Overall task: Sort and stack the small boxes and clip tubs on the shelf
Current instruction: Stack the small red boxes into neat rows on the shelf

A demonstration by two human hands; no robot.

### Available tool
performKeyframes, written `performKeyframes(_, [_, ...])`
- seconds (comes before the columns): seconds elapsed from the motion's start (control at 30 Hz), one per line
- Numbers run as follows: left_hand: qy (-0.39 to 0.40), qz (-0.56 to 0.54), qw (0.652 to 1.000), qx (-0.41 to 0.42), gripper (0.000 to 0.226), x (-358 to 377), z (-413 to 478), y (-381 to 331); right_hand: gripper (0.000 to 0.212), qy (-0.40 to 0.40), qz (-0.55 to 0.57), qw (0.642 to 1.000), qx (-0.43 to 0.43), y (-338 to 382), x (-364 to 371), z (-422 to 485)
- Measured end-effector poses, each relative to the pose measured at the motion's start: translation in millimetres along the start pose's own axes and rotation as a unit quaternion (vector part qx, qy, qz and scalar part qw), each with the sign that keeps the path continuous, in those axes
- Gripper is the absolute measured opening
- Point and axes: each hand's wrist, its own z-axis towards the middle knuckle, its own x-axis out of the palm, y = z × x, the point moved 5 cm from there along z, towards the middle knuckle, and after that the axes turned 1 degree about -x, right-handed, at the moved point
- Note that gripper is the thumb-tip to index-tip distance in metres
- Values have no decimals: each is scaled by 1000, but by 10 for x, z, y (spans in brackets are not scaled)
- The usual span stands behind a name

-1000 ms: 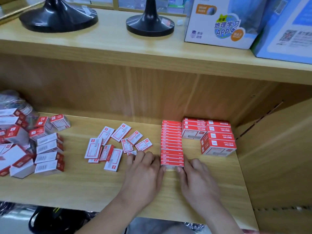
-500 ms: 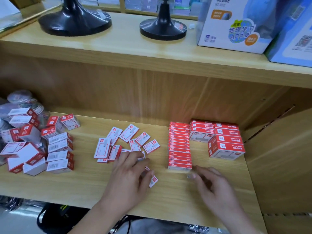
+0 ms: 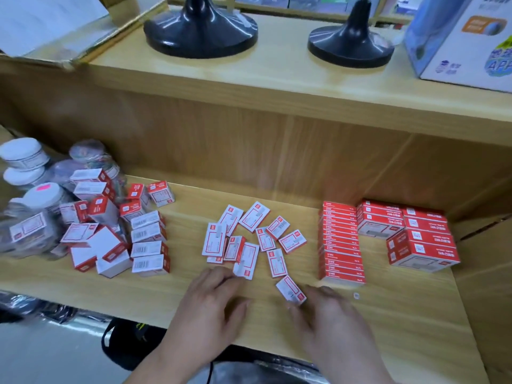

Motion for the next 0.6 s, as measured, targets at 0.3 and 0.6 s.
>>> performKeyframes(0.3, [-51, 26, 998, -8, 27, -480, 284, 230, 44, -62, -123, 990, 15, 574, -265, 223])
performKeyframes(0.6, [76, 37, 995, -53, 42, -153, 546, 522, 38, -55, 41, 997, -45, 477, -104, 798])
